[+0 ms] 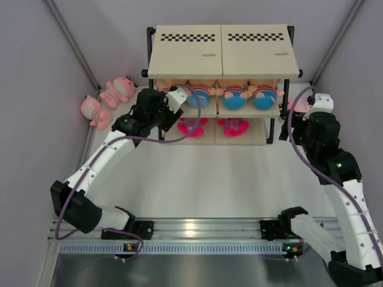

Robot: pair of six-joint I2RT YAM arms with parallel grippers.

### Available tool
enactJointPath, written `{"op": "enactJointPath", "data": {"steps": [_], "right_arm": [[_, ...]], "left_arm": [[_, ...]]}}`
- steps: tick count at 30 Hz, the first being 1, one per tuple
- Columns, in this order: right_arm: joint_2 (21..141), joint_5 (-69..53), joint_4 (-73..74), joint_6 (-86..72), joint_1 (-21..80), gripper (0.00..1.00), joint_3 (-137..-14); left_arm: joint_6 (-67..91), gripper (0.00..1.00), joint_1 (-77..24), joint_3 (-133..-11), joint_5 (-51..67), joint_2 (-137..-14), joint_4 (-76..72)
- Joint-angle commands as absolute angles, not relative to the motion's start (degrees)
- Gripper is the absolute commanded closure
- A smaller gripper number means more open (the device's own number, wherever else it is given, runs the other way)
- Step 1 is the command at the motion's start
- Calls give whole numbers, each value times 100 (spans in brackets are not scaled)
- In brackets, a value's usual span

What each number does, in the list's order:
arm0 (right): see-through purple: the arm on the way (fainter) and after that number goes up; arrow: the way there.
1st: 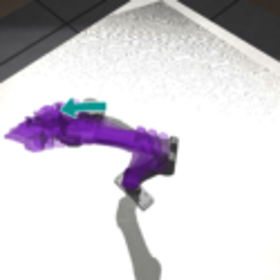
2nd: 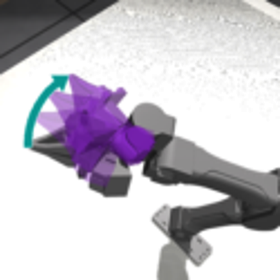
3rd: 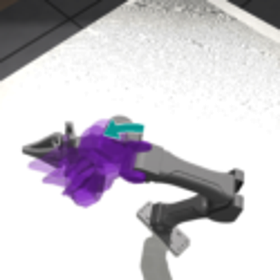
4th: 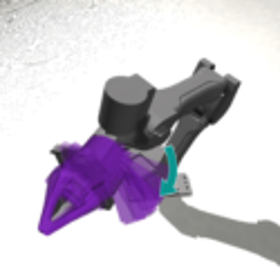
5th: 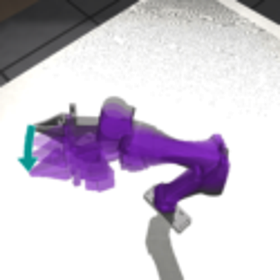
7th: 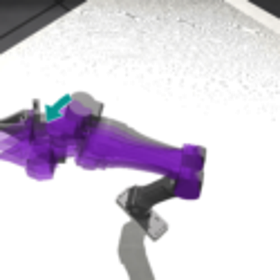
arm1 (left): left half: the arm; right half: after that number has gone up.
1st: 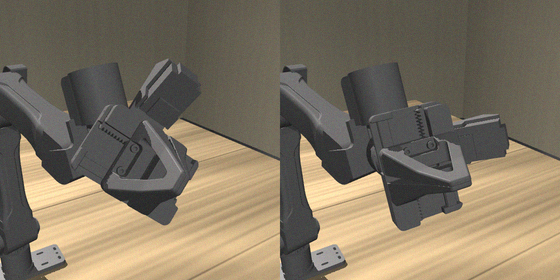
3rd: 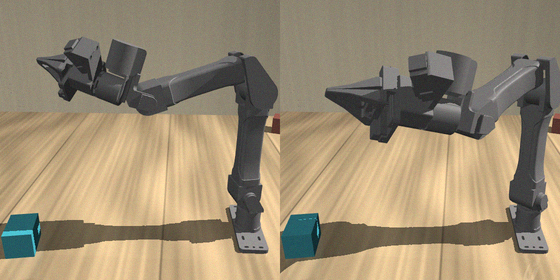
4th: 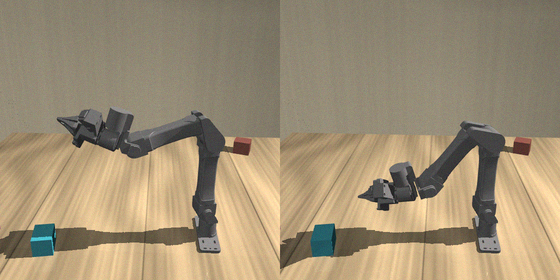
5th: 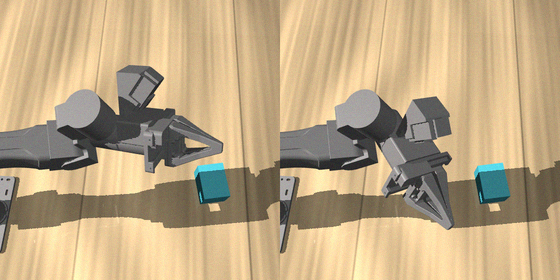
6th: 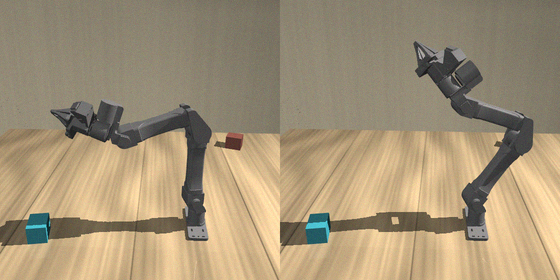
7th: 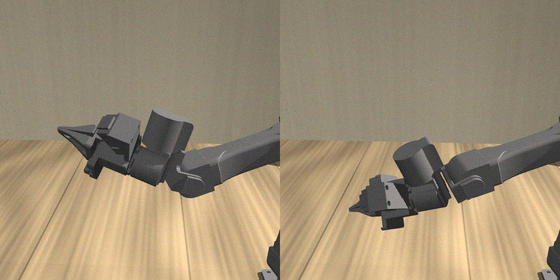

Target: Place and organize the stuffed toys onto the shelf

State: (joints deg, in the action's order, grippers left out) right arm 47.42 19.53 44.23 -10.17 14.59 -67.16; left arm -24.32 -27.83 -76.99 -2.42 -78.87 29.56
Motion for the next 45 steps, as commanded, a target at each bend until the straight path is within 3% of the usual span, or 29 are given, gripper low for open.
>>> {"op": "enactJointPath", "data": {"steps": [1, 8, 14, 16, 20, 24, 33, 39, 45], "right_arm": [[4570, 1468, 4201, -1116, 950, 21, -6802], [4816, 723, 3825, -1011, -664, 19, -6891], [5545, -894, 2858, -1765, -2450, 22, -6733], [5974, -836, 2287, -2099, -2943, 24, -6662], [7125, -834, 1609, -2346, -3032, 28, -6793], [8836, -861, 1679, -2268, -3023, 30, -7714], [11465, -686, 1949, -1355, -2646, 27, -10006], [12505, -1010, 2127, -634, -2575, 23, -11116], [13200, -1388, 2505, -211, -2584, 21, -11479]], "left_arm": [[-2627, 39, -2804, -7681, 543, -7375, 3056], [-3208, 36, -2804, -7647, 1371, -6847, 5052], [-3059, 34, -2804, -7287, 687, -6364, 5616], [-2980, 34, -2804, -7085, 371, -6224, 5695], [-2971, 33, -2786, -6654, -199, -6091, 5853], [-3076, 34, -2716, -6303, -606, -6038, 5950], [-3024, 35, -2312, -6424, -782, -6460, 6038], [-2971, 35, -2013, -6618, -729, -6706, 6073], [-2945, 36, -1978, -6680, -835, -7013, 6082]]}}
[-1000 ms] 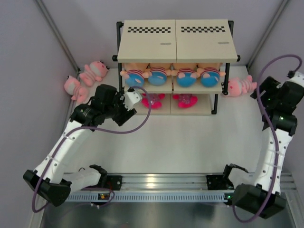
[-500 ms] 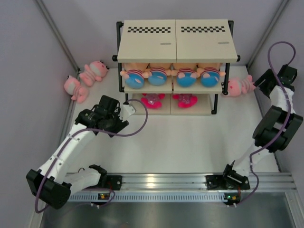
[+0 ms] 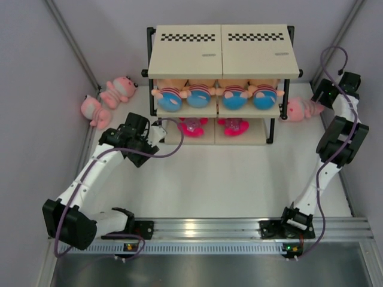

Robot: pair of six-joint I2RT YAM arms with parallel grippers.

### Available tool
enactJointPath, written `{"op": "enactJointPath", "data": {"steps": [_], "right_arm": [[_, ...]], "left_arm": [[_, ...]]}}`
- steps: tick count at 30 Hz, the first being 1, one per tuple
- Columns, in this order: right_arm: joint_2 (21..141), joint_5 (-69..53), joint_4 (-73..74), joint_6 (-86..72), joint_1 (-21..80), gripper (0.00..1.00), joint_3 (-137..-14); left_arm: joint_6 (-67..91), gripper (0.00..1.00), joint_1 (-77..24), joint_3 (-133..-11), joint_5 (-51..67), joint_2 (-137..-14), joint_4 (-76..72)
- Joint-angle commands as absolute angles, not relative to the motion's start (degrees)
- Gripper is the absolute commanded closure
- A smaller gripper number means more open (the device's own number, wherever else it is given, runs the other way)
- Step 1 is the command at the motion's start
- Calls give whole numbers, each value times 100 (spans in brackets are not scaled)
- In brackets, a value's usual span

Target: Place and organize the stuffed toys onto the shelf

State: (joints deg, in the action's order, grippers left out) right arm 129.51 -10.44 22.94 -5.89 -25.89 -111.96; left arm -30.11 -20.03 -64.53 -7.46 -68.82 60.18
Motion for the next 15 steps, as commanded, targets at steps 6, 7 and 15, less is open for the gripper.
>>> {"op": "enactJointPath", "data": {"steps": [6, 7, 15], "right_arm": [[13334, -1687, 2611, -404, -2593, 48, -11128], [13246, -1766, 2480, -422, -2593, 63, -10979], [11843, -1162, 2013, -1377, -2619, 100, -9888]], "left_arm": [[-2927, 36, -1978, -6785, -844, -7163, 6073], [-2927, 36, -1969, -6785, -852, -7172, 6082], [-2900, 37, -1978, -6864, -853, -7128, 6082]]}}
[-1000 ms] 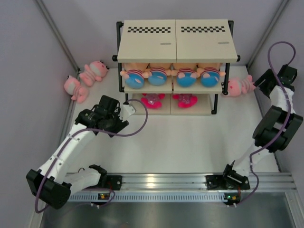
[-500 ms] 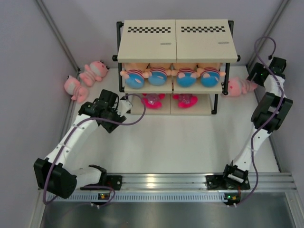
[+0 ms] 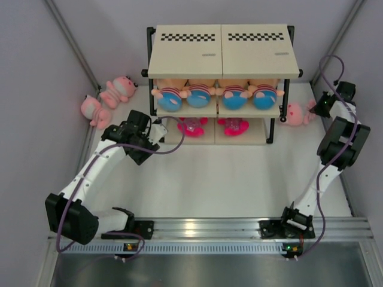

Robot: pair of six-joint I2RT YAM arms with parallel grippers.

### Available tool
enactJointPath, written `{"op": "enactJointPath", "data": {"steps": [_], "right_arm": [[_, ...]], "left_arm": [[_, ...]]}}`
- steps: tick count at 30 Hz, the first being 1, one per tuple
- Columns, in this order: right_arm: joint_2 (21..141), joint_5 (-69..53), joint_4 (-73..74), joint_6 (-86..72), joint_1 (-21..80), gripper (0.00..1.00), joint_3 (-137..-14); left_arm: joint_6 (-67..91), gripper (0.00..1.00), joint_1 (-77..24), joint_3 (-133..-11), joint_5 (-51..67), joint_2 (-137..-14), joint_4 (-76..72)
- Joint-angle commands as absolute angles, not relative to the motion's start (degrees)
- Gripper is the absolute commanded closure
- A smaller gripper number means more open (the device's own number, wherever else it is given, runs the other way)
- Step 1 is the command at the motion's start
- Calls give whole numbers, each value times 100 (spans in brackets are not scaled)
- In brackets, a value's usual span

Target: Place and organize the stuffed toys onto the shelf

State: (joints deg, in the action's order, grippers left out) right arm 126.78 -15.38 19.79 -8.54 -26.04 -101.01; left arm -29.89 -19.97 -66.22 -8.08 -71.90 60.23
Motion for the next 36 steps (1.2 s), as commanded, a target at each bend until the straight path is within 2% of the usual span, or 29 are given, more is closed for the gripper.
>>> {"op": "enactJointPath", "data": {"steps": [1, 6, 10, 16, 20, 25, 27, 30, 36], "right_arm": [[11621, -795, 2030, -1528, -2619, 100, -9835], [9604, 34, 1653, -2144, -2602, 100, -9168], [8178, 693, 1625, -1961, -2549, 100, -9026], [6796, 1142, 2039, -1530, -2435, 100, -9140], [6109, 582, 2635, -1468, -2233, 100, -9709], [5731, -1147, 3550, -1888, -1750, 100, -10030], [5512, -1379, 3533, -2240, -1329, 100, -9696], [5055, -758, 3376, -2662, -346, 100, -8818], [4737, 1147, 2752, -3480, 2009, 100, -7411]], "left_arm": [[-2883, 37, -1969, -6873, -800, -7093, 6073], [-2926, 37, -1978, -7083, -528, -6882, 6213], [-2997, 37, -2030, -7391, -54, -6663, 6485], [-3041, 36, -2188, -7892, 114, -6478, 6600], [-2989, 32, -2285, -8138, 272, -6407, 6592], [-2909, 16, -2320, -8481, 1045, -6363, 6583], [-2883, 13, -2329, -8673, 1326, -6381, 6592], [-2795, 2, -2355, -8938, 1792, -6451, 6574], [-2690, 1, -2417, -9202, 2092, -6565, 6565]]}}
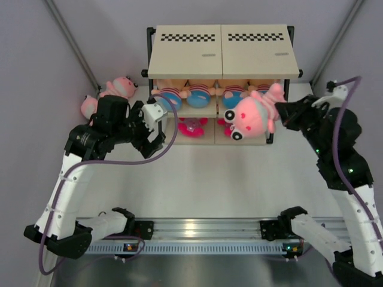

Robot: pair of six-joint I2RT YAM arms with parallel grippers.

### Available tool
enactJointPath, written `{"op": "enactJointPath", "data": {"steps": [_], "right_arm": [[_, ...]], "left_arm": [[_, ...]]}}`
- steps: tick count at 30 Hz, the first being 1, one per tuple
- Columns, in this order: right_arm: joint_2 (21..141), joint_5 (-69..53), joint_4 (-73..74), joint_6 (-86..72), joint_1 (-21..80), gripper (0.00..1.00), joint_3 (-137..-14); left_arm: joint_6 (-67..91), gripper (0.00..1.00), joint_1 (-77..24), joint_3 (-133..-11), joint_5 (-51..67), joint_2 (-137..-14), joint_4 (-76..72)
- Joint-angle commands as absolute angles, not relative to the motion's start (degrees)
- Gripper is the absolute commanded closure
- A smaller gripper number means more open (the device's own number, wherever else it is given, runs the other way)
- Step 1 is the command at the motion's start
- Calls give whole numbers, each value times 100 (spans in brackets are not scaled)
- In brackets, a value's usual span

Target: Place and organize the stuffed toys onto the shelf

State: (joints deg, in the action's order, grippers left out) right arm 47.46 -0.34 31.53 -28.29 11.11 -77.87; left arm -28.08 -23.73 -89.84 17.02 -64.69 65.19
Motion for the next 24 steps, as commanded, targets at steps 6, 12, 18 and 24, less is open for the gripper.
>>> {"op": "enactJointPath", "data": {"steps": [6, 12, 18, 24], "right_arm": [[5641, 2144, 1557, -3989, 4323, 100, -6812], [6468, 2495, 1003, -4307, 4798, 100, -6539], [7048, 2821, 817, -4342, 5299, 100, -6732], [7321, 2804, 677, -4359, 5598, 100, -6917]], "left_arm": [[-2566, 2, -2452, -9229, 2424, -6610, 6566], [-2531, 1, -2461, -9325, 2426, -6662, 6557], [-2523, 1, -2759, -9238, 2435, -6925, 6399], [-2434, 1, -3172, -9079, 1873, -7329, 5908]]}}
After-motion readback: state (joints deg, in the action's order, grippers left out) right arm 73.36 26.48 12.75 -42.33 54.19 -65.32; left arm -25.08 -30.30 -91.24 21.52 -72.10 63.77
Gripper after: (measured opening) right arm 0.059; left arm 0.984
